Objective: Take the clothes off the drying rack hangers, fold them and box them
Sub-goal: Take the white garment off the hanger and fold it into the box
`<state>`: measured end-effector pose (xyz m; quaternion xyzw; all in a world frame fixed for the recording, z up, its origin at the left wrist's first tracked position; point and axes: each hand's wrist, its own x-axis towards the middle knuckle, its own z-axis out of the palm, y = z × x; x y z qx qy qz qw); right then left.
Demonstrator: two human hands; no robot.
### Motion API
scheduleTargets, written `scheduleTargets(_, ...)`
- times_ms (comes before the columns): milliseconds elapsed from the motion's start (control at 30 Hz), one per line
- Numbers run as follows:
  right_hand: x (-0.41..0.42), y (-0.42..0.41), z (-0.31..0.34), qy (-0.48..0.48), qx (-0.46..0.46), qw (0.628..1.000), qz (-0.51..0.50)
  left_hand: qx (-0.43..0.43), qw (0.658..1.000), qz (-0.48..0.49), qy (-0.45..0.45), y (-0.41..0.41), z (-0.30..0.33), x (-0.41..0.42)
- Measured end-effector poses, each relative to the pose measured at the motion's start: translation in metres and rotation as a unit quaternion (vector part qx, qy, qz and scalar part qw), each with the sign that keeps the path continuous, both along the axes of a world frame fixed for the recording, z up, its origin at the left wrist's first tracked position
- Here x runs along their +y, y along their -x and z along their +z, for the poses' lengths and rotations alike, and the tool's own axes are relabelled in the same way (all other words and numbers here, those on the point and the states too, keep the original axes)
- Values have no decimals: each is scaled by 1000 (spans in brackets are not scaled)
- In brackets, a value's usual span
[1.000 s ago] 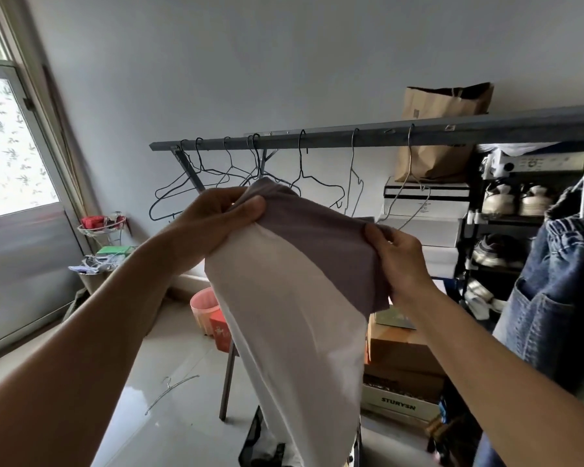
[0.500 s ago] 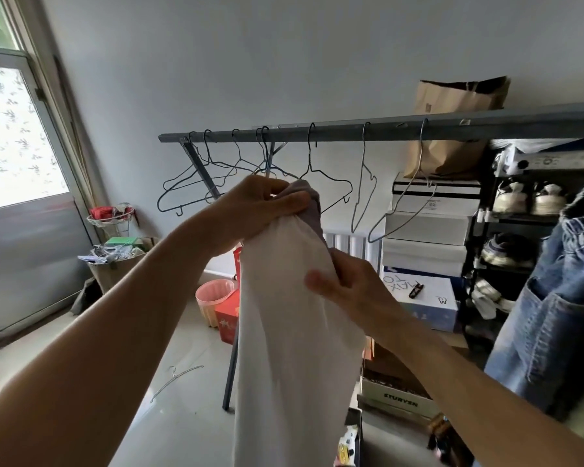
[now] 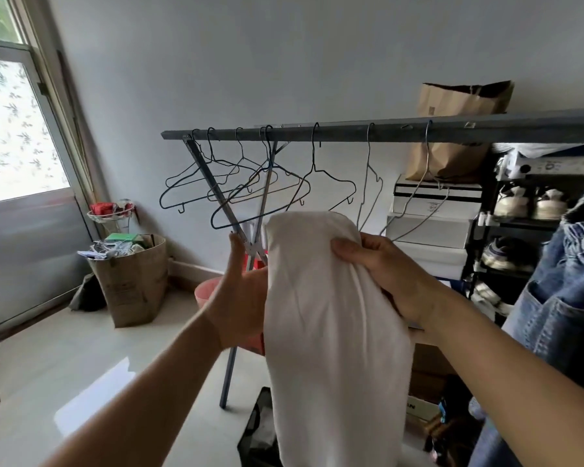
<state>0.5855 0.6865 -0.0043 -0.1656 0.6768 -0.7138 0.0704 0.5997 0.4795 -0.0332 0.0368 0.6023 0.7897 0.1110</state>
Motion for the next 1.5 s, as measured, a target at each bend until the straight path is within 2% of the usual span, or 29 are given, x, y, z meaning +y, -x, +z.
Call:
scheduleTargets(67,0,3,-1,-9,-7,1000,-9,4,999,-35,-15,-3,-9,2)
scheduleTargets(200,-1,7,-5,-14,7,1000,-21,12,997,-63,39,-9,-7,1)
scheduleTargets(267,-3,5,-6,-9,4,1000,-11,4,997,-64,37,-11,-7,4)
scheduleTargets(400,-2,7,-10,-7,-23,1000,-8,22,998,-25,-55,-8,-9,12)
scheduleTargets(533,1,16,-18,-42,-27,993,-111,49,994,56,-74,-1,-12,13)
scheduleTargets(600,2,20,-24,-88,-14,981,-174,70,993,80,-47,3,-13,10)
scheduleTargets(667,4,19,-27,-133,-2,972,-193,86,992,88,-23,5,-12,8)
scheduleTargets(767,9,9,-23,-227,15,970,-84,95,991,98,-6,7,-6,6)
scheduleTargets(800,9,5,-21,-280,25,958,-51,98,990,99,0,7,-4,6)
scheduleTargets(867,8,5,-22,-400,79,912,-42,105,990,93,16,8,0,6)
scheduleTargets(933,0,5,-26,-460,159,872,-44,108,991,75,39,8,4,7)
scheduleTargets(1000,-9,2,-29,-440,180,880,-15,115,990,58,62,10,6,8)
scheduleTargets(1167,-17,-3,-36,-355,133,925,23,136,981,35,132,16,10,5)
scheduleTargets(1300,-13,-2,-31,-324,54,944,29,126,977,72,158,23,14,2)
scheduleTargets(1400,-3,5,-30,-284,-46,957,-25,135,959,134,210,20,14,0)
scheduleTargets(1500,4,13,-32,-259,-87,957,-101,103,969,142,176,9,3,4)
